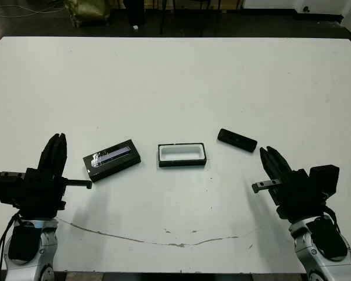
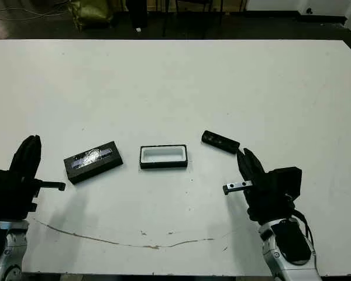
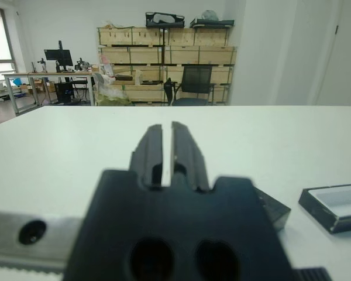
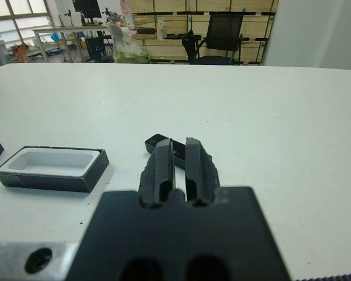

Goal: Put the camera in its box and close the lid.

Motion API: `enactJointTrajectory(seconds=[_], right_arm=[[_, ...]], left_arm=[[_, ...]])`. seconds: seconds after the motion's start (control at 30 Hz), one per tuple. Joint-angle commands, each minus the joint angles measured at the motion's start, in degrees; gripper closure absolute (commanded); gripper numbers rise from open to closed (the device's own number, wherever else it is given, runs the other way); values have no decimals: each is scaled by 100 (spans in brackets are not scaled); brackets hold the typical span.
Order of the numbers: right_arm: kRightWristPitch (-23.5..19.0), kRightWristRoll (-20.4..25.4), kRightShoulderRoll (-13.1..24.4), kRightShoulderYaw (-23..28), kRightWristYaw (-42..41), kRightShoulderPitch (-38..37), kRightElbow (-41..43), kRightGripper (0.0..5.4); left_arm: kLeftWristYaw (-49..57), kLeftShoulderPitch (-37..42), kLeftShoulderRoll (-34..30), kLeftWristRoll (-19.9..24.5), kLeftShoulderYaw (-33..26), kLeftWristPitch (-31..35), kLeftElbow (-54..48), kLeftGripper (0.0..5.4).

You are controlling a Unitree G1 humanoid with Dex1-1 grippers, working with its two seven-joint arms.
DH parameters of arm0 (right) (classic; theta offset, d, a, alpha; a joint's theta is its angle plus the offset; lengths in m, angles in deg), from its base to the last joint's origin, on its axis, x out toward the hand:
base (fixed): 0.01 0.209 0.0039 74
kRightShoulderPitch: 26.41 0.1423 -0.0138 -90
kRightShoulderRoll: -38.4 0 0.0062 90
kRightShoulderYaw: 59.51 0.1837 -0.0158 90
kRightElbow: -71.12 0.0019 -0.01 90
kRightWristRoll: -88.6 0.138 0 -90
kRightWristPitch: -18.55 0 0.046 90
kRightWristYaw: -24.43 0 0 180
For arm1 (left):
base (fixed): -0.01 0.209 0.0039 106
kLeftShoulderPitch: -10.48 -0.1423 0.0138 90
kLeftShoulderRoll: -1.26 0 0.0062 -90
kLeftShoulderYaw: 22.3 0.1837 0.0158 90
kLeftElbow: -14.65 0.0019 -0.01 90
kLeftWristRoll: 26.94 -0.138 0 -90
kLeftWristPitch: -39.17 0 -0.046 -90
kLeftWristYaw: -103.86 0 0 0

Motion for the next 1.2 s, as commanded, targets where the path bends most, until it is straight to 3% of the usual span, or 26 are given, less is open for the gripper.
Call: enactJointTrajectory(seconds=[0.03,0.2,0.43,0.73,0.97,1.07,1.2], right_arm=[[-161,28,-44,-13,42,-119,-10,540],[-276,-126,-6,-67,98,-48,5,540],[102,63,68,46,-259,45,-265,540],[-470,-44,325,255,-148,250,175,540],[-310,26,427,377,-329,425,47,540],[108,-27,584,425,-617,629,-277,540],[-97,-184,1024,468,-822,1018,-380,540]], left_arm=[[8,-129,0,-10,10,35,24,538],[17,-88,-26,-11,13,132,18,538],[18,-75,-11,10,-22,99,71,538],[-46,-132,-28,35,-24,7,85,538],[-33,-138,-32,41,-22,60,59,538],[-3,-145,-22,21,-11,89,30,538],[7,-137,-35,31,-13,157,11,538]])
